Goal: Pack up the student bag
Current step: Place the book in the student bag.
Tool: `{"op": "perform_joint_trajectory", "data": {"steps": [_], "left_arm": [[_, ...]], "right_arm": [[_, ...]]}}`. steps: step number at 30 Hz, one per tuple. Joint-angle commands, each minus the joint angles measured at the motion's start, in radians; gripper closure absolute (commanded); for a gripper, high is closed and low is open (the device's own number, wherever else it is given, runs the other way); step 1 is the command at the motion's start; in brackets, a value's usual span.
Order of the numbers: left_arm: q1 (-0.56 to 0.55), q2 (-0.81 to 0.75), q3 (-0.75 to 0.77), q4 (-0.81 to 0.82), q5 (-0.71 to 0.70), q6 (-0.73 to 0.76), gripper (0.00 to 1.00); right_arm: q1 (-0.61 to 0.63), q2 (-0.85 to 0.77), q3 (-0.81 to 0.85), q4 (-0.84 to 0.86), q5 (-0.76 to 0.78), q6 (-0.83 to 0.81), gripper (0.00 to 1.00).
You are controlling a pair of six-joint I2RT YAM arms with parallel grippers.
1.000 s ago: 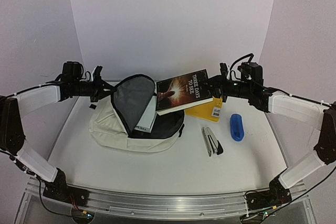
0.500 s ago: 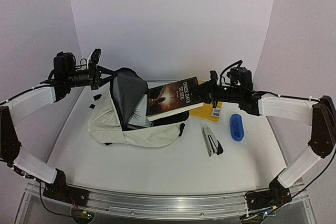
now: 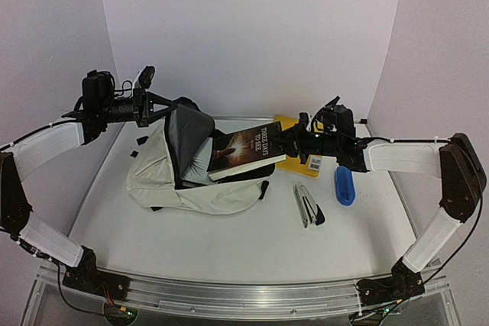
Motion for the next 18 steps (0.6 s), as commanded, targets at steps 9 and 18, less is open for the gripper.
{"op": "perform_joint_trajectory", "data": {"steps": [9,18], "left_arm": [[-0.037,0.009,0.085,0.07,0.088,0.029,1.0],[-0.043,0.017,0.094,0.051,0.12,0.043,1.0]], "right_arm": [[0.054,0.067,0.073,0.112,0.159,0.036,1.0],[0.15,0.222,0.222,0.112,0.284,0.016,1.0]]}}
